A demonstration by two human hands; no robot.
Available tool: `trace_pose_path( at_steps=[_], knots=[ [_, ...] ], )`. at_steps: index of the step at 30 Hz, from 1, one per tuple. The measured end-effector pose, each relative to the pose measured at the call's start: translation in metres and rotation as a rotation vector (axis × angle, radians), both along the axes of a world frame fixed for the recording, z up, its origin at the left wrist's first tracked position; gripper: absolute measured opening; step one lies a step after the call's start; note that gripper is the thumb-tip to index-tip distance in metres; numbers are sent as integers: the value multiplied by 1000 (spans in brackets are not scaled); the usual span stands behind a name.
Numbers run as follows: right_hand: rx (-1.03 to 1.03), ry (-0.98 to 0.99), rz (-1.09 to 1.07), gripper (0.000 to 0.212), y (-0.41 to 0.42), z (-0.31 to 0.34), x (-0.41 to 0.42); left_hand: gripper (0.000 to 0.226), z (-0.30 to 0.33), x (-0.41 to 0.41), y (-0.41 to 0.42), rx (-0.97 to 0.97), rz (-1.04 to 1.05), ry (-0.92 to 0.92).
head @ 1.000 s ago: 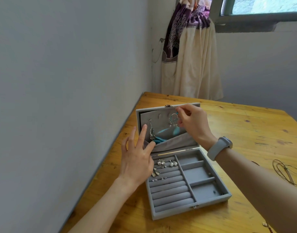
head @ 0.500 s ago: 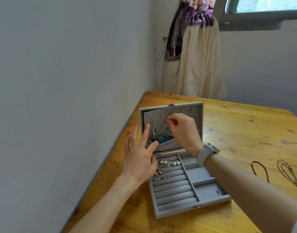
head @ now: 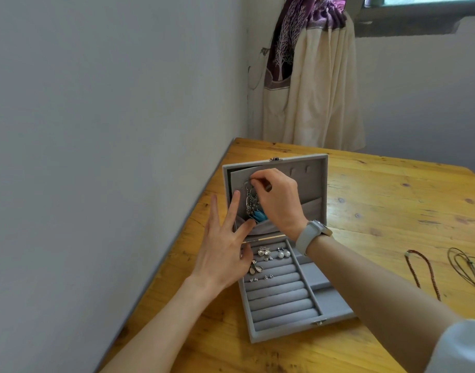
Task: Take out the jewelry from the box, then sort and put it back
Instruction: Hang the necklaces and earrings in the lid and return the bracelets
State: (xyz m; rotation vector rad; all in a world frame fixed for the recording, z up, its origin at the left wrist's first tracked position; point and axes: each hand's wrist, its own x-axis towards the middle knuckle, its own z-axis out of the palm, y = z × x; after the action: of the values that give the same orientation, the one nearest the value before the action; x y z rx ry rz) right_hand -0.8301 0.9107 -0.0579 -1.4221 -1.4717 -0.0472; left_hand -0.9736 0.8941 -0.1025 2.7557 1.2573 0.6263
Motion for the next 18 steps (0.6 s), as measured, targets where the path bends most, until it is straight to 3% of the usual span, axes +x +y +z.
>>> trace_pose_path(
  at_steps=[5, 12, 18],
  knots=[
    [-3, 112, -5, 9, 2, -3, -4, 44, -2, -2, 1, -13, -59, -81],
    [25, 14, 28, 11, 2, -13, -4, 47, -4, -3, 2, -42, -71, -98],
    [-34, 146, 104, 19, -6, -20, -5, 50, -4, -4, 3, -58, -68, -92]
  ],
)
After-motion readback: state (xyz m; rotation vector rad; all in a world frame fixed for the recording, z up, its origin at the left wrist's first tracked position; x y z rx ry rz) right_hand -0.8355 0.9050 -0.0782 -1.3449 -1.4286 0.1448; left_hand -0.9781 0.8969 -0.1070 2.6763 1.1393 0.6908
